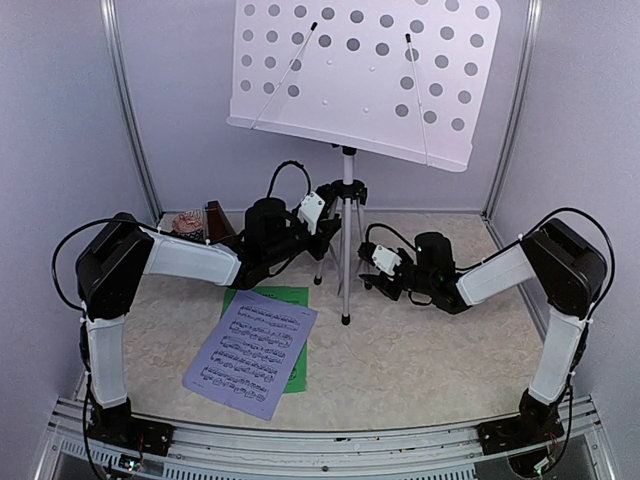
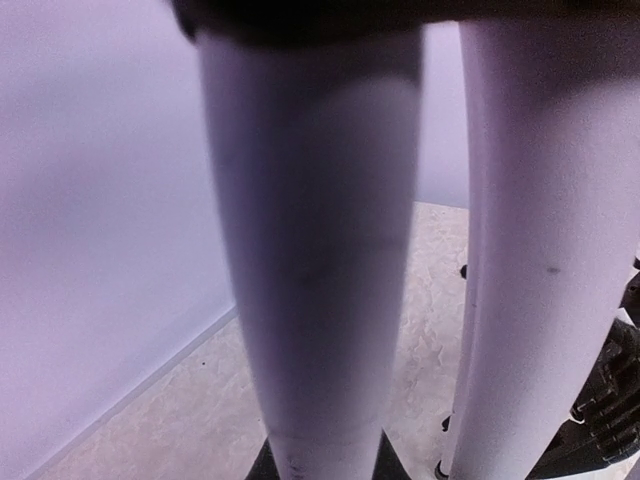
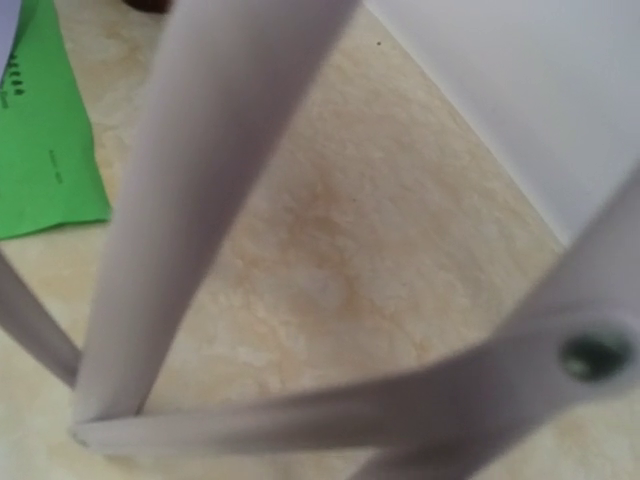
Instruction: Set up the instrument practice props
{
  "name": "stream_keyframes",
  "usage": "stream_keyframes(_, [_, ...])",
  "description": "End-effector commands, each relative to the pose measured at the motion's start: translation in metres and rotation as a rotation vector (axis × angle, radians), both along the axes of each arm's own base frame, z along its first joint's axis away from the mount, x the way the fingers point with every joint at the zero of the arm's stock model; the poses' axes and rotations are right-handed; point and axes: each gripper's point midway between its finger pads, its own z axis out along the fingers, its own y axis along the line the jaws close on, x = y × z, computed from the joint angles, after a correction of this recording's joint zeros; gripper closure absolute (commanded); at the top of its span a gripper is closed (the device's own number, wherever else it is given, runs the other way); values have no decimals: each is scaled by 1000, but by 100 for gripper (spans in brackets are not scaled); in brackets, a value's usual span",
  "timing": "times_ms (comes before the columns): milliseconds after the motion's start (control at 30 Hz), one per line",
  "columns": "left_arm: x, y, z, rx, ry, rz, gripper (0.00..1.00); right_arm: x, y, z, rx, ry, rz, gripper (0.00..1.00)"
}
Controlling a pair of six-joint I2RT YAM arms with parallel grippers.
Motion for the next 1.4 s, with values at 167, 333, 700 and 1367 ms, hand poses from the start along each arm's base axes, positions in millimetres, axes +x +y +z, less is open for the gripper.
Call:
stream_keyframes(167, [18, 22, -47, 113, 44, 55, 100, 19, -2, 10, 53, -85, -7, 59])
stream_keyframes(333, [19, 21, -48, 111, 50, 47, 100, 17, 4, 12, 79, -88, 27, 59])
stream_keyframes(700, [20, 20, -45, 111, 48, 42, 100, 21, 11, 18, 153, -52, 39, 72])
stream_keyframes(1367, [51, 31, -38, 177, 62, 81, 99, 50, -55, 28, 165, -39, -182, 100])
